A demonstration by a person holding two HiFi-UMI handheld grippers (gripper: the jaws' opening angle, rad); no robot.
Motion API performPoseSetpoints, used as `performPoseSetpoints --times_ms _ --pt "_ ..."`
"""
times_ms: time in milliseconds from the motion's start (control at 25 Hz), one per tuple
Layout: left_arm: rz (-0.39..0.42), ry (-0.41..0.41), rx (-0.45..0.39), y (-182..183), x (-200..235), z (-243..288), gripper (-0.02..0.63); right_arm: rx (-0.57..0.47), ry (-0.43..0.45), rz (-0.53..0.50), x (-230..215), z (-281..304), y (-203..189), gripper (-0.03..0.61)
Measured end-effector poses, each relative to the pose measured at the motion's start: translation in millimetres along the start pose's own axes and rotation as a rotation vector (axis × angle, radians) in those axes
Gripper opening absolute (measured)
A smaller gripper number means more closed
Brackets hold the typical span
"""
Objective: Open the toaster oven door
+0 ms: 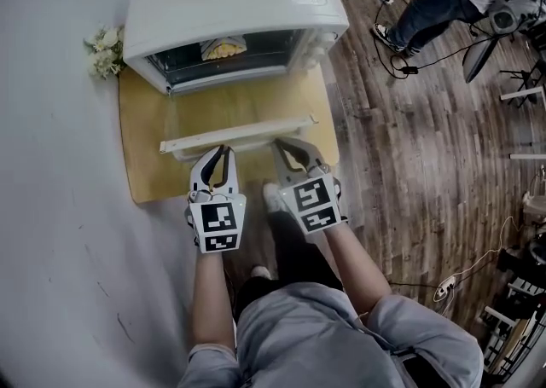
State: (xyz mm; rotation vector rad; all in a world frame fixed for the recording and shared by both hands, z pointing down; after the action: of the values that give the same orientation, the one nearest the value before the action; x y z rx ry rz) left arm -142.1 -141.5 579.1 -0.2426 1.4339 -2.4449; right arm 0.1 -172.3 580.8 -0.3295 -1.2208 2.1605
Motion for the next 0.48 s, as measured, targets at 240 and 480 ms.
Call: performPoseSetpoints --times_ms 240,480 --pt "-0.023 0.032 0.002 -22.7 -5.9 3.5 0.034 0.005 -0.016 0.038 6.9 4.4 -22.5 0.002" --pt "-0.048 0.049 0.009 -43.2 -10.2 9.2 0.034 0.025 -0.011 0.055 11.0 11.0 -42.6 0.002"
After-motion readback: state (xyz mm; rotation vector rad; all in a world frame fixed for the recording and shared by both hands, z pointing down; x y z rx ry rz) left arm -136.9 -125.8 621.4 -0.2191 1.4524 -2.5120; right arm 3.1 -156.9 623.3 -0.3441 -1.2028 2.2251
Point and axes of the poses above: the fingertips, and each gripper's own axes: z forward along the fingers, x to its left, y out of its top, the point moved 6 cm from there along -z, backward along the fingers, and after that the axes turned 4 degrees about -y, right-handed, at the moved point
